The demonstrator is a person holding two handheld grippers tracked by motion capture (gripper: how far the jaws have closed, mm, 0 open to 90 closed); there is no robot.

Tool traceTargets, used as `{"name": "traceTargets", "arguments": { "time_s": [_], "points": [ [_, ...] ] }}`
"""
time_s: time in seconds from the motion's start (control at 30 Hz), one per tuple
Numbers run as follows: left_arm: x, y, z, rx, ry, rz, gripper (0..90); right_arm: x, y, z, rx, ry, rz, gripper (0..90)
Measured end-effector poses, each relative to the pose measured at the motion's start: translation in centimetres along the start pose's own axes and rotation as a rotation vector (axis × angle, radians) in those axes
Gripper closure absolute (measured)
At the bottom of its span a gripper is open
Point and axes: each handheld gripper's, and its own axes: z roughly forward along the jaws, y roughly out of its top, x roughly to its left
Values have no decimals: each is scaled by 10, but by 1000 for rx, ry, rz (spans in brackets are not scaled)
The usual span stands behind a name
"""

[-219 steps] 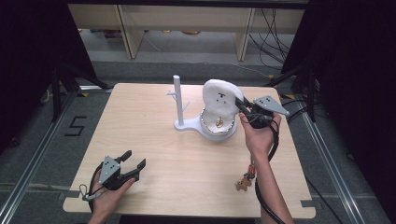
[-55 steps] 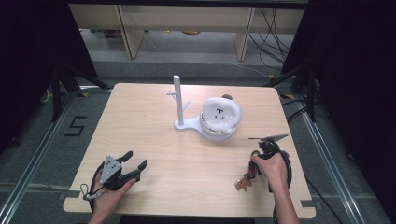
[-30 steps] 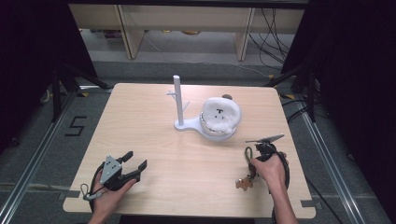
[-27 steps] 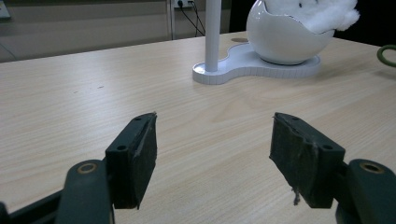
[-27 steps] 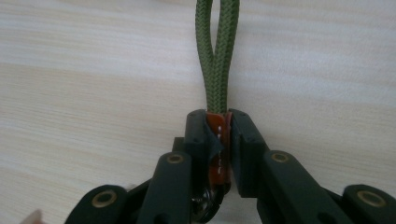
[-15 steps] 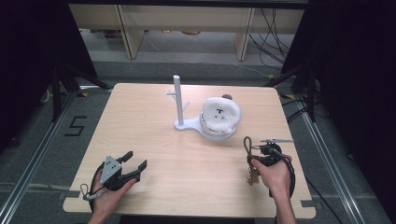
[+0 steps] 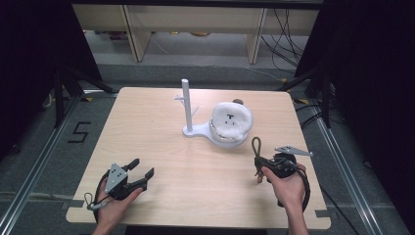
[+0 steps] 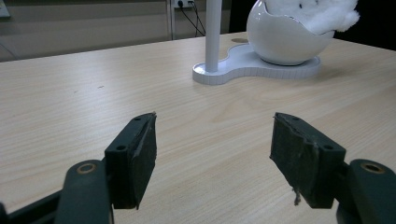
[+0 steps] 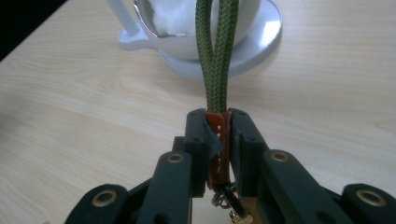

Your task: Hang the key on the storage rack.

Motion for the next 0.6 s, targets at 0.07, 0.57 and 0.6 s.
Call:
{"name": "traceTargets", "arguments": {
  "time_s": [0.07,0.57,0.6],
  "points": [
    [0,0,0,0,0,0,309,1,-1,0,-32,13,-36,795],
    [-1,1,-1,18,11,0,309,32,-7,8,-121,122,-125,794],
    [-1,1,-1,16,10,0,309,33,-7,9,-132,124,-143,794]
  ]
}}
